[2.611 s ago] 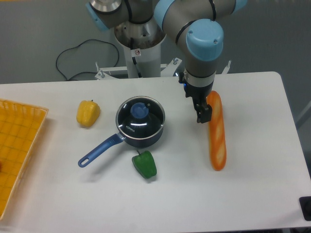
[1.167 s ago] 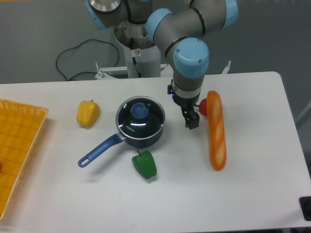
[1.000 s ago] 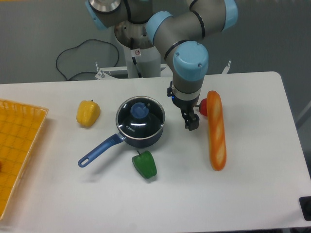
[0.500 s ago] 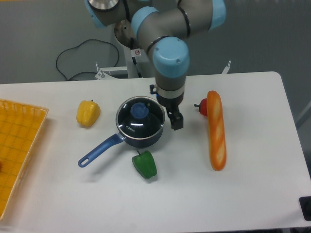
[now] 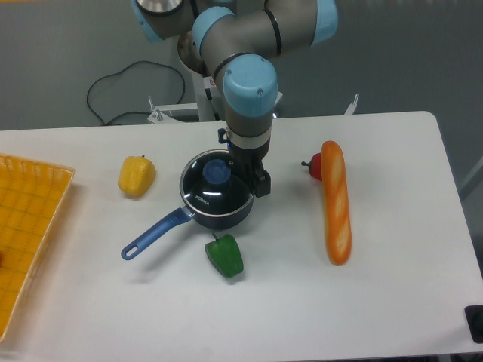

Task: Open the lid
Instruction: 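Lower the gripper over the blue knob of the saucepan lid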

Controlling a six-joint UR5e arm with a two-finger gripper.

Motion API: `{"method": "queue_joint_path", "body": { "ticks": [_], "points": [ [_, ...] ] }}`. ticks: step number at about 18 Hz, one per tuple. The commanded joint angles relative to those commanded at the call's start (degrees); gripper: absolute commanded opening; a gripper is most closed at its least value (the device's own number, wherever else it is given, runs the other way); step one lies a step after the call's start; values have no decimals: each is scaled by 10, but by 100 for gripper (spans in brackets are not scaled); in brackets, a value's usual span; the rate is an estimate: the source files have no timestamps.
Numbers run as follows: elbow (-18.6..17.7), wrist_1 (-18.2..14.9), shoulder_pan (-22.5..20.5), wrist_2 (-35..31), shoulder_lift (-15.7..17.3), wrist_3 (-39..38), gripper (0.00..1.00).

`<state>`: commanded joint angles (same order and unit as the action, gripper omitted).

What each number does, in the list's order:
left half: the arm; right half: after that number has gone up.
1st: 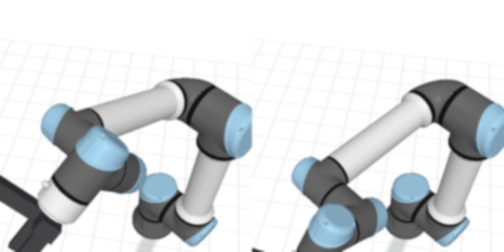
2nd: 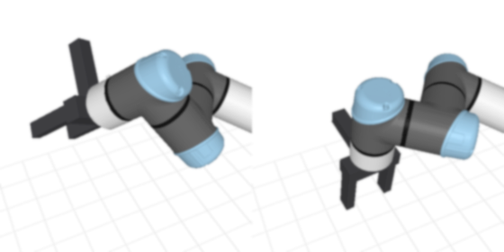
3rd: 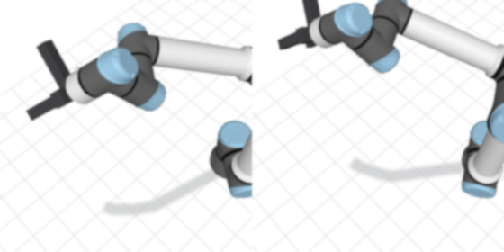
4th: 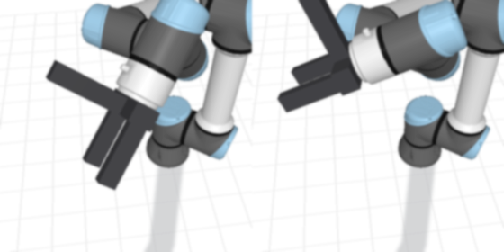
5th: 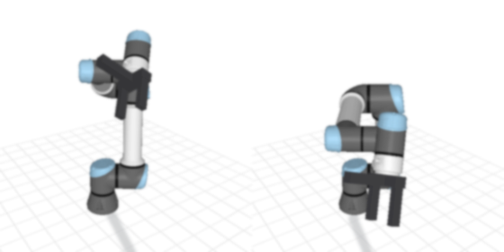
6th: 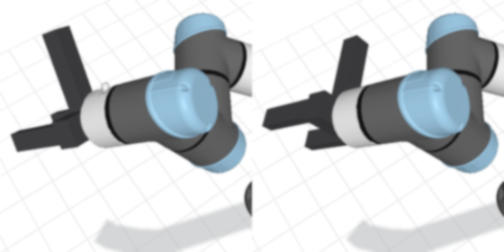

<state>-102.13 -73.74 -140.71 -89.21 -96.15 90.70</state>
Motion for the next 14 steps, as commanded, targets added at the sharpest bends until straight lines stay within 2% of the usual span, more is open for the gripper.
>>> {"method": "queue_joint_path", "body": {
  "ticks": [10, 12, 14],
  "points": [
    [-51, 5, 14, 0, 23, 0, 100],
    [-61, 24, 21, 0, 22, 0, 100],
    [-77, 64, 23, 1, 22, -1, 100]
  ]
}}
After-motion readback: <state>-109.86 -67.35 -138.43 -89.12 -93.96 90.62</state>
